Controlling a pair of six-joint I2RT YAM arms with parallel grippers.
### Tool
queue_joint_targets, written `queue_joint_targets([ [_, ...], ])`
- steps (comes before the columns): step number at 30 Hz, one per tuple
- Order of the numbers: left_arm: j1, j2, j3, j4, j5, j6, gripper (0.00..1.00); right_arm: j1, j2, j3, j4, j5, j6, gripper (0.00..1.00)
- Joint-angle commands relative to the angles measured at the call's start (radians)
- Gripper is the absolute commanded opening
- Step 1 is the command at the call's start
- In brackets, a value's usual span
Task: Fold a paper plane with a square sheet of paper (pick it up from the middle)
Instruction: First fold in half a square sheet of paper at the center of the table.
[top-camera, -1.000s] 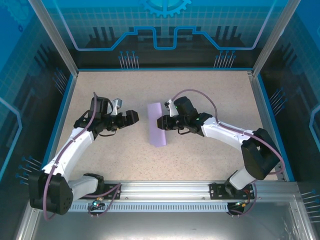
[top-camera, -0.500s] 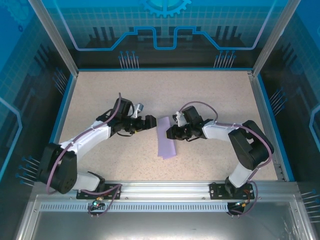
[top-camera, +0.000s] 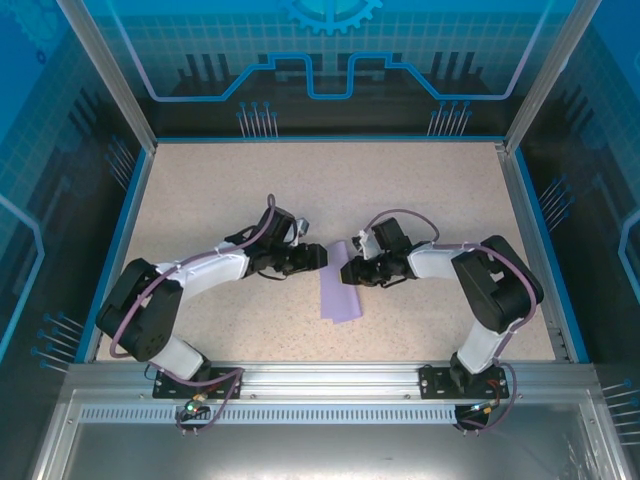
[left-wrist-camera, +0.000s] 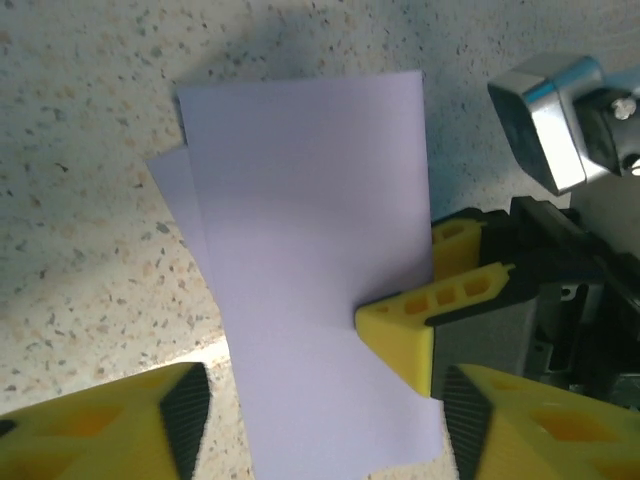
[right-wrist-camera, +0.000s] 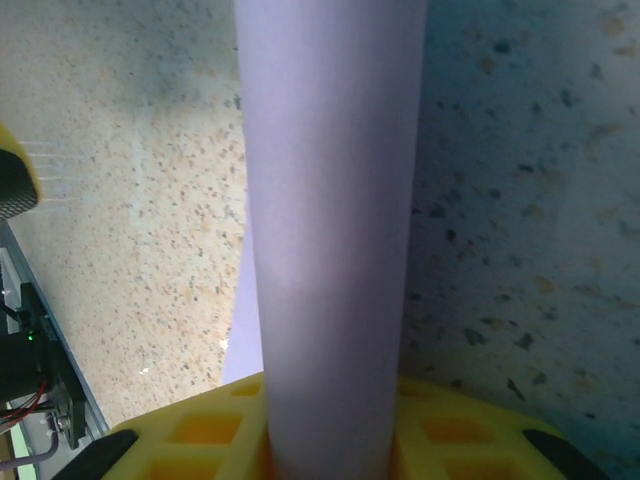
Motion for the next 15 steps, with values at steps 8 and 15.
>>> queue_joint_targets([
  [8,-0.111,0.049,-0.05,0.089,-0.136,-0.023,0.34,-0.023,0.018,-0.012,0.009,-0.046,-0.032,0.3],
  [15,-0.146,0.127,-0.041,0.101,-0.146,-0.021,0.23,-0.028,0.008,-0.013,0.002,-0.047,-0.032,0.31],
])
